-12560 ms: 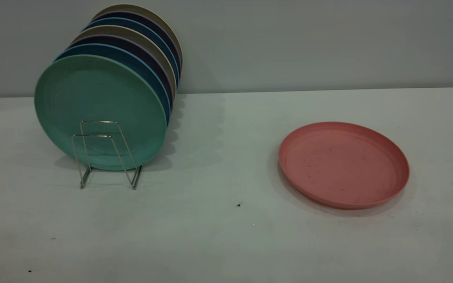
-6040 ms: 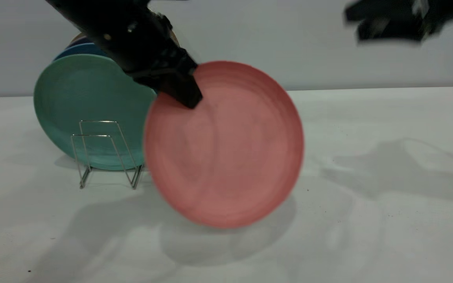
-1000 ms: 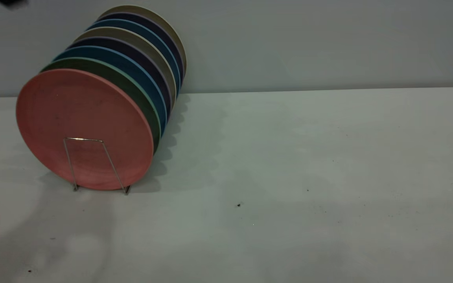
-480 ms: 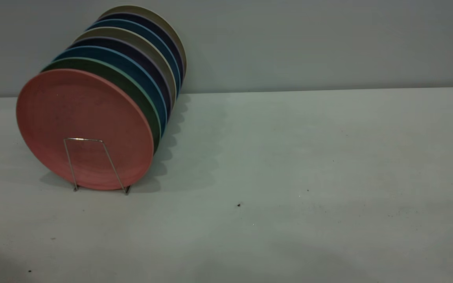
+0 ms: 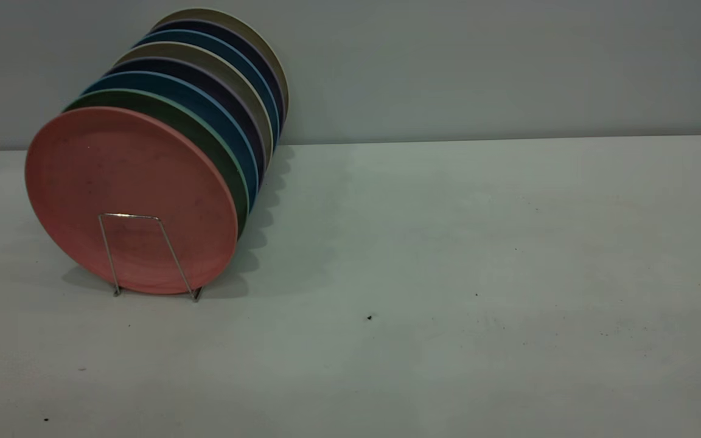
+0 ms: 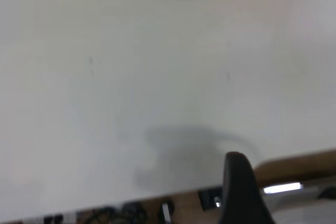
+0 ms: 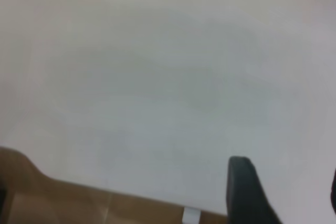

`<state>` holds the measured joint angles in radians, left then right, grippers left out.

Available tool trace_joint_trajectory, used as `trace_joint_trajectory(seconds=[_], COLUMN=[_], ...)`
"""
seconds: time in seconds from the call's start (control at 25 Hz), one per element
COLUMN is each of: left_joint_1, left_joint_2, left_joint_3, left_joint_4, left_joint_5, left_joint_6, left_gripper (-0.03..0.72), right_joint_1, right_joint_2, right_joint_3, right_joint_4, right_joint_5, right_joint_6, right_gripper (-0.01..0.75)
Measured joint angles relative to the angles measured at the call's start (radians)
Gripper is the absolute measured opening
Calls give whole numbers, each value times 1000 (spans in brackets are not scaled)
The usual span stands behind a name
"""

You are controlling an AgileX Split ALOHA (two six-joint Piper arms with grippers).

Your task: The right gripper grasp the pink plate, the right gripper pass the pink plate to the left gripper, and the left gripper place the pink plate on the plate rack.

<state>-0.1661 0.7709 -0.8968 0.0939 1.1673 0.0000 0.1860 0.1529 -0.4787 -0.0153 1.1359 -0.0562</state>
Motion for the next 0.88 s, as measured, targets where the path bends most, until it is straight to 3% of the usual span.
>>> trace_joint_trajectory(seconds=[0.44,0.88], left_joint_1=[0,0], left_joint_2=[-331,-479], left_joint_3=[363,411], left_joint_4=[-14,-59], left_joint_5=[-19,-55], left_joint_6=[-39,-28], left_gripper=[495,495], right_joint_1=[23,23], right_joint_2=[-137,-138], right_joint_3=[5,5], right_joint_4=[4,6], right_joint_5=[0,1], right_joint_6=[2,2], right_gripper=[397,395])
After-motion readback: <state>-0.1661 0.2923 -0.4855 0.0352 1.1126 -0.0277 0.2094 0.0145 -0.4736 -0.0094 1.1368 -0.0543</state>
